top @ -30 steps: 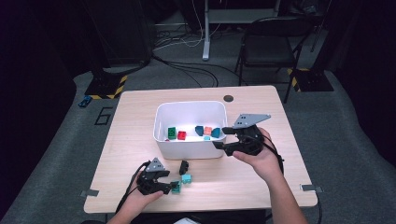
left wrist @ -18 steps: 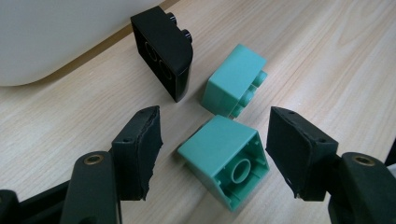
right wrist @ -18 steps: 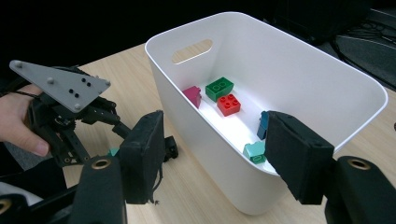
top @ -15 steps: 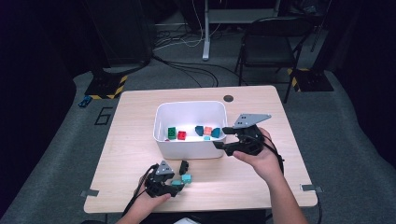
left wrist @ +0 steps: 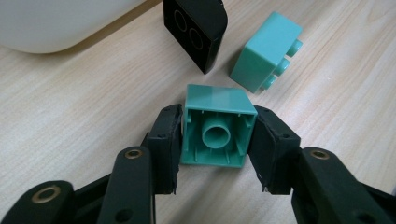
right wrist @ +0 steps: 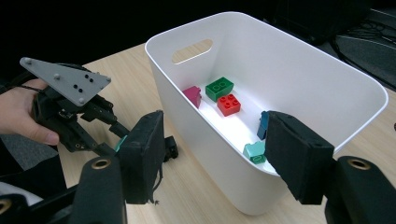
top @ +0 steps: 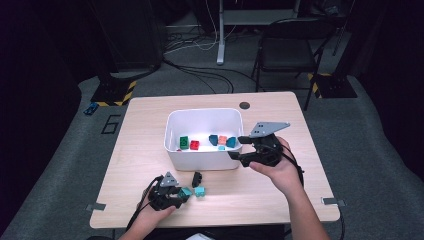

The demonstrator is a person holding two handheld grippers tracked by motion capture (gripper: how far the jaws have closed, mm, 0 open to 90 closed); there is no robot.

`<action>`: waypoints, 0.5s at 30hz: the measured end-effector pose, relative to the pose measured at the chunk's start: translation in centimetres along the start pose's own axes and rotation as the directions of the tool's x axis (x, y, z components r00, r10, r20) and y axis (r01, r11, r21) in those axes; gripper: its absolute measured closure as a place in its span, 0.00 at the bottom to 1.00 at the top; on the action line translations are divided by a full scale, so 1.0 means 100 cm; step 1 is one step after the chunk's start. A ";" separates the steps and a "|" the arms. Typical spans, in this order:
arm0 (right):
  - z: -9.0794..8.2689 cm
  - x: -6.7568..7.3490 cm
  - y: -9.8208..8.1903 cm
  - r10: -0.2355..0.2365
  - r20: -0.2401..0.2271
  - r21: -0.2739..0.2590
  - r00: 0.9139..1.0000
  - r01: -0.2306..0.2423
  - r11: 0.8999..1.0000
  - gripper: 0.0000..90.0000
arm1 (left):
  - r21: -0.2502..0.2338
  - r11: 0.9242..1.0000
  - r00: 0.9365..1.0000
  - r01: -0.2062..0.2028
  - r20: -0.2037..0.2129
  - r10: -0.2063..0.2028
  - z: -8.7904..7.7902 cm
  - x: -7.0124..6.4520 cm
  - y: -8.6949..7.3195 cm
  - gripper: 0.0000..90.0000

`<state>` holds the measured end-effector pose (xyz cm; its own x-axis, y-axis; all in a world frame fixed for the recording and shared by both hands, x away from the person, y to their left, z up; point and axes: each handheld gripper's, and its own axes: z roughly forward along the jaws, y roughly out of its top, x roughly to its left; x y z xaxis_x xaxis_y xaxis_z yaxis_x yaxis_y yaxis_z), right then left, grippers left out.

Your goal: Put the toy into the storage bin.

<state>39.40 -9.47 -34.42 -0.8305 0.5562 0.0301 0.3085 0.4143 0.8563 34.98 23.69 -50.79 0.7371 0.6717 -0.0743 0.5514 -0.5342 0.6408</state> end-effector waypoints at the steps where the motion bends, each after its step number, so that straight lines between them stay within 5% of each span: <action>1: 0.000 0.000 0.000 -0.001 -0.001 0.001 1.000 0.001 1.000 0.41 | 0.000 1.000 1.000 -0.002 0.000 0.002 0.000 0.000 0.001 0.64; 15: 0.002 0.000 0.000 0.000 -0.005 0.005 1.000 0.000 1.000 0.41 | 0.024 0.999 0.999 -0.033 0.009 0.032 -0.003 -0.001 0.009 0.65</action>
<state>39.48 -9.38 -34.55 -0.8325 0.5531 0.0327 0.3112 0.4180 0.8535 35.28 23.28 -50.02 0.7578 0.6497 -0.0601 0.5362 -0.5678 0.6246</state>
